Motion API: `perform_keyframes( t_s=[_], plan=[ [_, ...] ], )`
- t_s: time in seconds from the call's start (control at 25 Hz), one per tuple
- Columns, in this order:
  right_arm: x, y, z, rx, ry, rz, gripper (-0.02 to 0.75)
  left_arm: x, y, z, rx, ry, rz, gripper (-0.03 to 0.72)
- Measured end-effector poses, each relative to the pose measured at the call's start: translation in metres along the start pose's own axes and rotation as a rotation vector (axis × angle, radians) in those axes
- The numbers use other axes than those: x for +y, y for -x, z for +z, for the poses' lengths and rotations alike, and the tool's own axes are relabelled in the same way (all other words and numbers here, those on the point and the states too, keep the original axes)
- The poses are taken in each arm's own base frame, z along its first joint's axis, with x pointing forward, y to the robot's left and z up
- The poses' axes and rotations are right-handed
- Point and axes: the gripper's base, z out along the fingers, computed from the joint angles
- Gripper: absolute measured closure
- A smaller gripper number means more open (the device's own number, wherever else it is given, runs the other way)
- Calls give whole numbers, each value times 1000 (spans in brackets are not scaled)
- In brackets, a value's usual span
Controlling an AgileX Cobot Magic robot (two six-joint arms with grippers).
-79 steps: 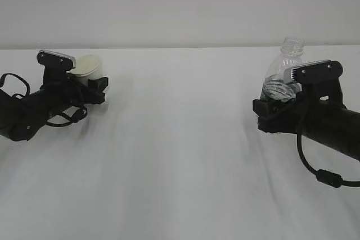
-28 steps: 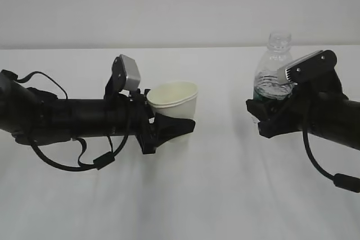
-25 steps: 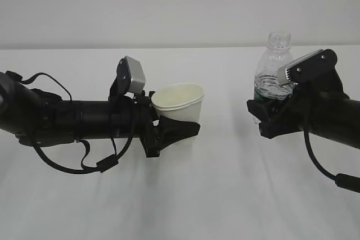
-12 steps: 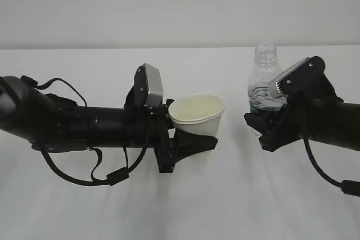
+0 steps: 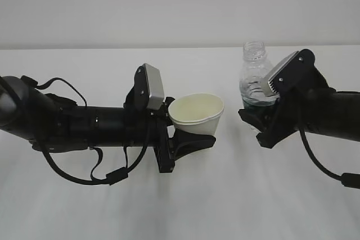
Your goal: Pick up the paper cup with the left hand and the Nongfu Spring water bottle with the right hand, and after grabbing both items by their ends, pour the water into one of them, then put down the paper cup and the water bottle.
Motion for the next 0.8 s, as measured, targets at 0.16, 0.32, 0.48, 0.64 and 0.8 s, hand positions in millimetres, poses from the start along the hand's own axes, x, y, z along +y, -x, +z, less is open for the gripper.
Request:
perform_keyframes(
  t_s=[0.16, 0.32, 0.48, 0.64, 0.8],
  plan=[
    [-4, 7, 2, -11, 6, -49, 288, 1, 0, 0, 0, 8, 12, 270],
    [-9, 12, 5, 9, 8, -120, 288, 1, 0, 0, -2, 14, 12, 270],
    [-14, 16, 6, 31, 5, -173, 288, 1, 0, 0, -1, 14, 16, 270],
    [-19, 21, 7, 44, 1, -225, 288, 1, 0, 0, 0, 16, 21, 273],
    [-22, 26, 8, 40, 3, -275, 288, 2, 0, 0, -1, 18, 29, 275]
  ],
)
